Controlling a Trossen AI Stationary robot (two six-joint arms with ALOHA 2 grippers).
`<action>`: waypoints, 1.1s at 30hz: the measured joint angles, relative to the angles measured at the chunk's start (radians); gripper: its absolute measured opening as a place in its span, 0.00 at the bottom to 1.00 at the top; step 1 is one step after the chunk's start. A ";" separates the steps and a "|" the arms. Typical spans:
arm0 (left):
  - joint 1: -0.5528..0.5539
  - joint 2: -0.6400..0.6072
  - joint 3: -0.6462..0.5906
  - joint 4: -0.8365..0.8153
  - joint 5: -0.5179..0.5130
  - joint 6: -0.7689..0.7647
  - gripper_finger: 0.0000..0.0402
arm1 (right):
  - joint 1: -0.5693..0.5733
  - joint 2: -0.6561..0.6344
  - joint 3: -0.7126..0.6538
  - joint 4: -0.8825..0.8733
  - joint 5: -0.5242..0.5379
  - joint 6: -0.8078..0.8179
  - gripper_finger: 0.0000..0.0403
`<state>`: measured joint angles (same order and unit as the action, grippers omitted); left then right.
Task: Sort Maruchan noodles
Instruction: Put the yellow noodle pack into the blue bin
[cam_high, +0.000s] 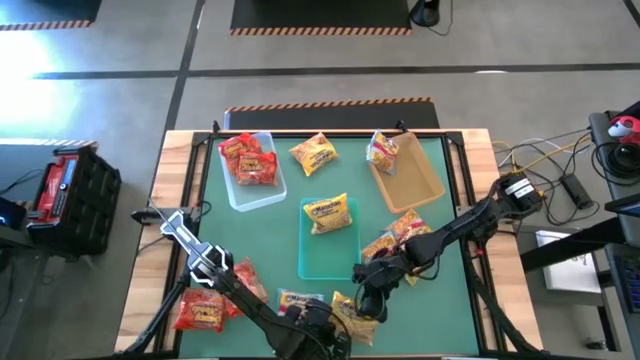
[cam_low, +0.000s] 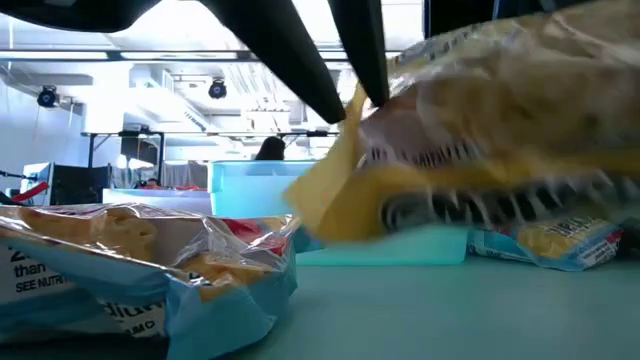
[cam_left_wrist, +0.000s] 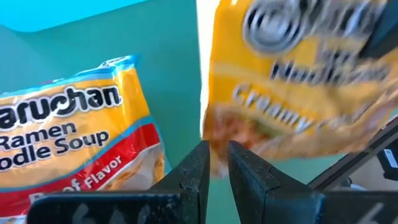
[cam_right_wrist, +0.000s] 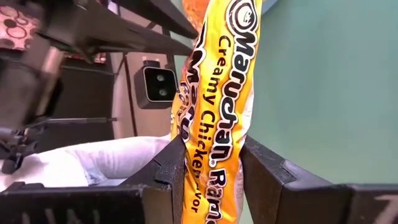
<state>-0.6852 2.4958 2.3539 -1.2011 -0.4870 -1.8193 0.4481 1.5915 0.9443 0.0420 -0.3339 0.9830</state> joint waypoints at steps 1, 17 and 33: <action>-0.002 0.000 0.000 0.001 0.000 -0.005 0.10 | -0.009 -0.014 0.000 -0.017 -0.007 -0.010 0.27; -0.007 -0.063 0.000 -0.152 -0.003 0.055 0.10 | -0.220 -0.293 -0.001 -0.197 -0.005 -0.150 0.27; -0.008 -0.328 -0.307 -0.344 -0.132 0.043 0.10 | -0.472 -0.277 0.000 -0.227 0.099 -0.451 0.27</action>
<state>-0.6930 2.1678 2.0474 -1.5448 -0.6186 -1.7764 -0.0243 1.3140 0.9440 -0.1850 -0.2345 0.5324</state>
